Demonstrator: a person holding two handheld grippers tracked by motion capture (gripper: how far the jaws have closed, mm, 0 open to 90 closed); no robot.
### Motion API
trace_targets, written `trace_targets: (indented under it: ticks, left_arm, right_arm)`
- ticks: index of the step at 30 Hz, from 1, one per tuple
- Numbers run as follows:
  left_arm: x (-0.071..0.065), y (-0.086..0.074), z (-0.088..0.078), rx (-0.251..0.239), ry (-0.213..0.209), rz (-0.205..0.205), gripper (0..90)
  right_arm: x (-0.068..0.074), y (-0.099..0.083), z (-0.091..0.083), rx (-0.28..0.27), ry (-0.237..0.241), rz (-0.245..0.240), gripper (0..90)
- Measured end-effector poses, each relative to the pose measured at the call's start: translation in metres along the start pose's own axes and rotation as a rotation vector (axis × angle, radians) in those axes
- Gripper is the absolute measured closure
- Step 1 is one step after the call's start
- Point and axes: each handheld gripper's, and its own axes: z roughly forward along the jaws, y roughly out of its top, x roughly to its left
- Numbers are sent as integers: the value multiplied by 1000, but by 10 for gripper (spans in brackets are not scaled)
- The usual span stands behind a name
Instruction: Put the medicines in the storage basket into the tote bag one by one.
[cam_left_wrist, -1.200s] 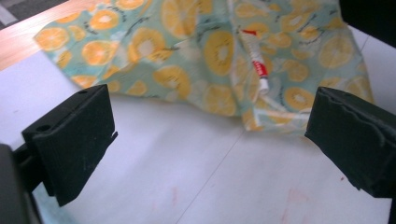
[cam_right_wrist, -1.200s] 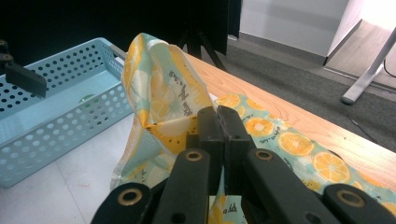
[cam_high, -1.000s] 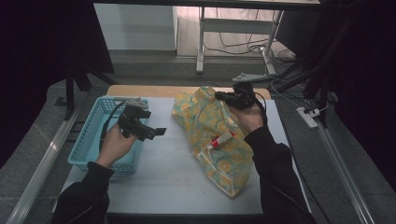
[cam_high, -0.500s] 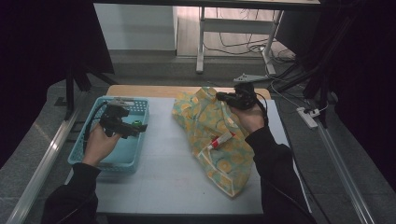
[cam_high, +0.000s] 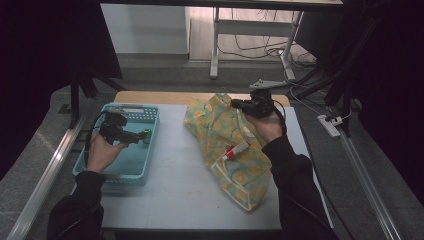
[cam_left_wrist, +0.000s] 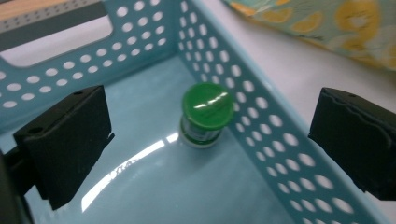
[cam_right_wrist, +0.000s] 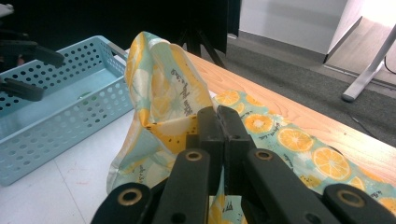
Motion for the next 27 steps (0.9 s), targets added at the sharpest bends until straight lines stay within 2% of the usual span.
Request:
trace_targets:
  ticks: [4, 7, 13, 17, 23, 27]
  left_arm:
    - [6, 1, 12, 29, 19, -25, 0]
    - [7, 2, 20, 54, 29, -26, 4]
    - [6, 7, 36, 120, 43, -11, 7]
    - [4, 10, 44, 152, 83, 3, 40]
    - [5, 11, 49, 165, 60, 6, 140]
    - [5, 12, 50, 170, 22, 21, 273]
  right_arm:
    - [0, 0, 0, -1, 1, 1, 896]
    - [-1, 0, 0, -2, 1, 2, 896]
    - [-1, 0, 1, -1, 2, 2, 896]
    - [-1, 0, 1, -1, 2, 3, 896]
    - [-2, 0, 0, -2, 1, 5, 896]
    - [-2, 0, 0, -3, 3, 5, 896]
